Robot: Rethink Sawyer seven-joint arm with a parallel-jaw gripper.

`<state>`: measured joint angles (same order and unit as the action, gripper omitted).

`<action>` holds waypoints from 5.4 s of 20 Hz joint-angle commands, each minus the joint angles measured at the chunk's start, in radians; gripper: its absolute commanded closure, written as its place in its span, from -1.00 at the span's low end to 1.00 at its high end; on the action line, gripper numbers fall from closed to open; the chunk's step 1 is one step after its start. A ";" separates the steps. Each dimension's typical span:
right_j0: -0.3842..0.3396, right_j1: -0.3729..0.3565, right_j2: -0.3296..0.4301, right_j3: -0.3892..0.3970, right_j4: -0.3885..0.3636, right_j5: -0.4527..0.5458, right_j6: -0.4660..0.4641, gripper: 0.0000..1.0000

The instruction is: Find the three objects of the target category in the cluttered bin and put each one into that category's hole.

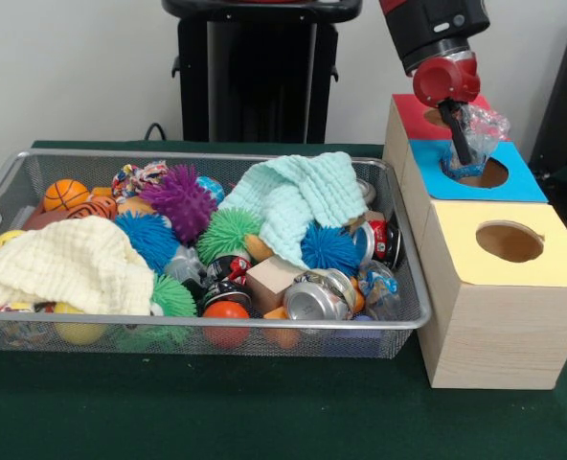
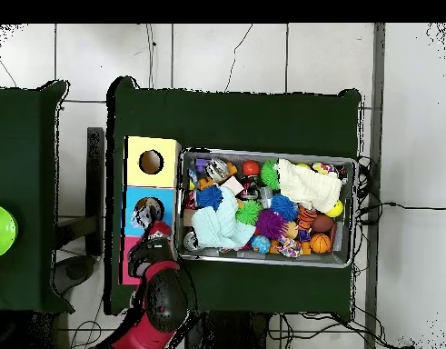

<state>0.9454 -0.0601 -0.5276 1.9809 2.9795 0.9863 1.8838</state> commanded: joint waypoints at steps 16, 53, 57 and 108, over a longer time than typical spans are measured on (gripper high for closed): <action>-0.018 0.007 0.184 -0.036 0.055 0.059 -0.013 -1.00; 0.020 0.011 0.150 -0.027 0.051 0.053 0.036 1.00; 0.027 0.010 0.144 -0.024 0.050 0.052 0.056 1.00; 0.160 -0.244 -0.010 0.266 -0.248 -0.102 0.217 -1.00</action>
<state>1.0860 -0.1400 -0.5351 2.1103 2.9694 0.9867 1.8838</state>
